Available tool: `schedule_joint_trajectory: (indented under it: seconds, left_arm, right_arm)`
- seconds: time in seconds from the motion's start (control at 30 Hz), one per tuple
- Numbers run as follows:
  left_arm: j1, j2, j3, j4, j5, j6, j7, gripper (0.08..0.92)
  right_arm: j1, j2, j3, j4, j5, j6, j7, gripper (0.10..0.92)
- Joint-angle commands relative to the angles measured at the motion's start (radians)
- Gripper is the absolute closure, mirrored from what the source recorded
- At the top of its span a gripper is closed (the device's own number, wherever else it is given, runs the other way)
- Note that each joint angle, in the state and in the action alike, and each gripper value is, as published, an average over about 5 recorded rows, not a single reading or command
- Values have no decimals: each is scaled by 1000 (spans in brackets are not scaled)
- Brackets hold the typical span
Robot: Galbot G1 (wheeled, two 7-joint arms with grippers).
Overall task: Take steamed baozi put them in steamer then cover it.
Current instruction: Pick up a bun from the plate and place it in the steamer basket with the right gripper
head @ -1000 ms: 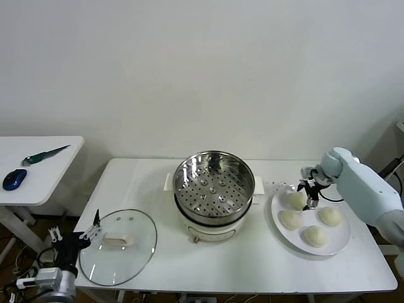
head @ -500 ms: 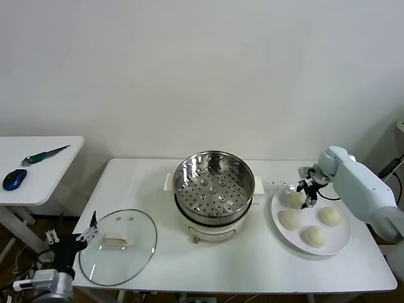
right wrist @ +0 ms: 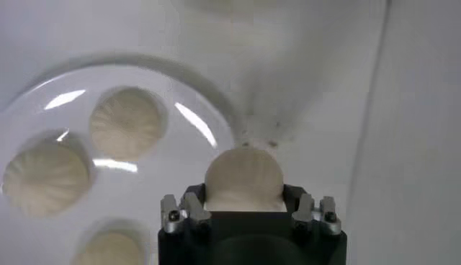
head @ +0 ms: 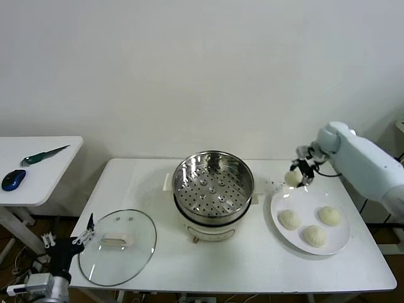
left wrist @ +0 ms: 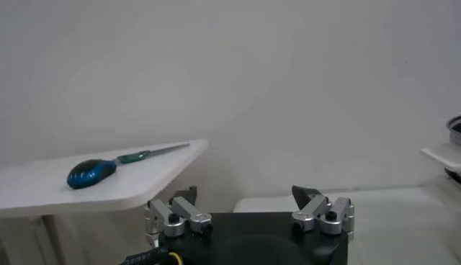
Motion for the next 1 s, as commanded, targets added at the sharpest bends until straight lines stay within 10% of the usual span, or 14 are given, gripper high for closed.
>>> schedule_joint_trajectory:
  seconds: [0.03,0.37,1.0]
  left_arm:
    - [14,-1,0,-7,-21,5,0,177]
    - [37,-3,37,-19,-14,5,-2,177]
    - [62,6,16,-22,-35,2,-5,177]
  right_arm:
    - [304,28,-284,116,161,80,-13,330]
    - [368,226,-304,314,86,202,-8,326]
    - [-12,377,-121,304,-576,441,86,321]
